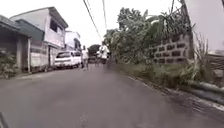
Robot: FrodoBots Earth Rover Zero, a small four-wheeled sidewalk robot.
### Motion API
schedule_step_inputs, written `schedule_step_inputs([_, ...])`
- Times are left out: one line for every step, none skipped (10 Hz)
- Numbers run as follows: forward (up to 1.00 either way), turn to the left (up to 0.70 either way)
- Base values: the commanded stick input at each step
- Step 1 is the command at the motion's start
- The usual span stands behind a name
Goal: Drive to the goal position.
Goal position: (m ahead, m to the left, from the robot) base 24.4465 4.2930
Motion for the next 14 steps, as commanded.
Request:
schedule_step_inputs([0.85, 0.10])
schedule_step_inputs([0.85, 0.10])
schedule_step_inputs([0.85, 0.10])
schedule_step_inputs([0.85, 0.10])
schedule_step_inputs([0.85, 0.10])
schedule_step_inputs([0.85, 0.10])
schedule_step_inputs([0.85, -0.05])
schedule_step_inputs([0.85, -0.24])
schedule_step_inputs([0.85, -0.24])
schedule_step_inputs([0.85, -0.24])
schedule_step_inputs([0.85, -0.24])
schedule_step_inputs([0.85, -0.11])
schedule_step_inputs([0.85, 0.10])
schedule_step_inputs([0.85, 0.10])
